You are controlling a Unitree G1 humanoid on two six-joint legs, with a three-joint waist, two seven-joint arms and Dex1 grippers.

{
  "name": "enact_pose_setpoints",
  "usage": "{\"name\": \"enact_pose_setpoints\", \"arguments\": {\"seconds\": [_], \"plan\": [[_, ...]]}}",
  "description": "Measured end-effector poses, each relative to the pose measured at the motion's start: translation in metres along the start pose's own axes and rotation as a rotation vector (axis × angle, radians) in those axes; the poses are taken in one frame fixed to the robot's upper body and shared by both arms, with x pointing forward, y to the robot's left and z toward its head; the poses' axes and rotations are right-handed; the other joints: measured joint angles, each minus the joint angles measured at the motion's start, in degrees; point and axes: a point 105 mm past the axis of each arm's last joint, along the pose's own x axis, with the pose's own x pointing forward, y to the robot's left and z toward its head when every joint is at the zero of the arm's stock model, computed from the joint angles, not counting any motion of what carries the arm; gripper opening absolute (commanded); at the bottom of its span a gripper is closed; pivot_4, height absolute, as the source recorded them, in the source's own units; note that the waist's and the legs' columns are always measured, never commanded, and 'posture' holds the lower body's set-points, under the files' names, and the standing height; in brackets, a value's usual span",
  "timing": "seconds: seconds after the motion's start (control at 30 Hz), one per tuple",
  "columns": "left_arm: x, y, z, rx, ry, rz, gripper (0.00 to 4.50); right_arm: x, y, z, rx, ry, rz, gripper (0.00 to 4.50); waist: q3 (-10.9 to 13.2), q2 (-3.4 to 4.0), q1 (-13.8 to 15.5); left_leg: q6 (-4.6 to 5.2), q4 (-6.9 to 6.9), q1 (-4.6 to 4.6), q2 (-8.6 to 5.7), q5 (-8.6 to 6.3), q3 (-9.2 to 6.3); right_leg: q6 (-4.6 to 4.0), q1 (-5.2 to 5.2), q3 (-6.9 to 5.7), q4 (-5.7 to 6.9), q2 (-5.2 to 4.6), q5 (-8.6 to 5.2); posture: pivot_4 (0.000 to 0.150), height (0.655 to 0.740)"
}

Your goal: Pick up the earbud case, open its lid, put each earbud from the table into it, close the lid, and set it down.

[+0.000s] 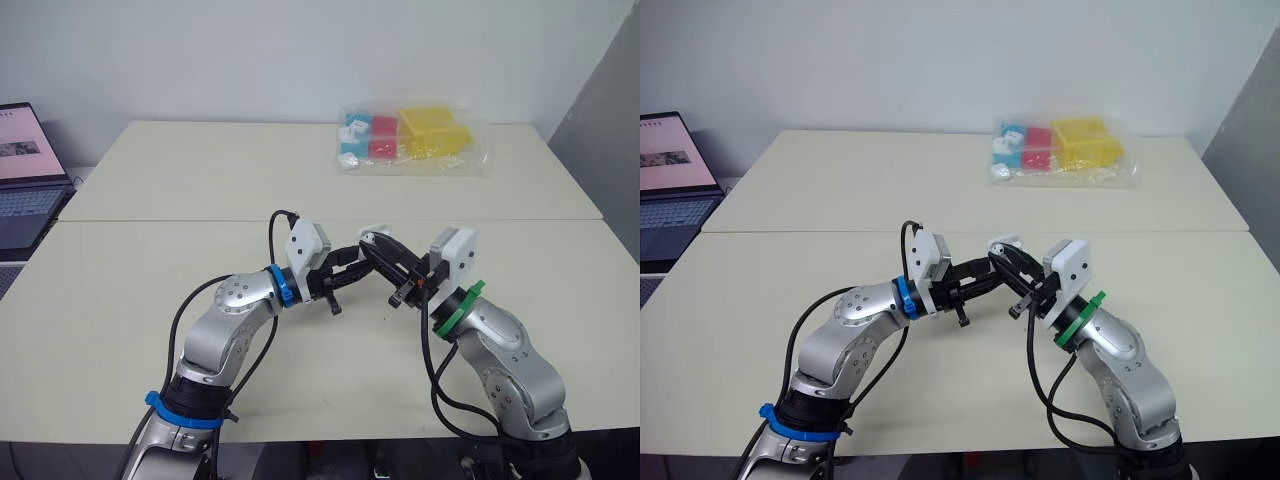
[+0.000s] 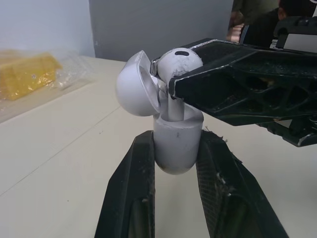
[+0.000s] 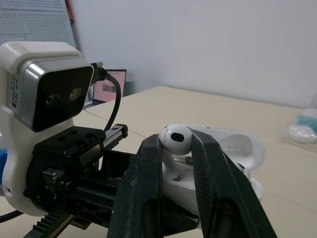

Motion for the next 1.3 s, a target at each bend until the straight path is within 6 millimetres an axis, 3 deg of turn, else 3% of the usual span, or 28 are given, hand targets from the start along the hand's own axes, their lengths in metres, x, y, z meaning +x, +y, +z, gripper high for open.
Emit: {"name": "enact_pose_setpoints", "arguments": {"seconds": [0.63,0.93,1.3], "plan": [[0.001,-0.002,-0.003,-0.006,0.003,0.001,0.78,-0.003,-0.001,0.0,0.038,0.029,-0.01,0.44,0.0,0.0,0.0,0.0,-0.03,-0.01,0.0,0.0,-0.01,0.0,-0.01,-0.02,-0.04,0.0,0.0,0.15,0.74],[0.0,0.001,-0.003,-0.004,0.006,0.022,0.78,-0.001,0.009,-0.001,0.021,0.04,0.037,3.58,0.0,0.0,0.0,0.0,-0.04,-0.02,0.01,0.0,-0.01,0.0,-0.01,-0.01,-0.06,0.0,-0.01,0.15,0.74],[0.0,0.001,-0.002,-0.002,0.002,0.018,0.78,-0.008,0.0,0.004,-0.026,0.047,0.002,3.6,0.0,0.0,0.0,0.0,-0.04,-0.03,0.0,0.0,-0.01,0.0,-0.01,-0.02,-0.08,0.0,0.0,0.15,0.74]]}}
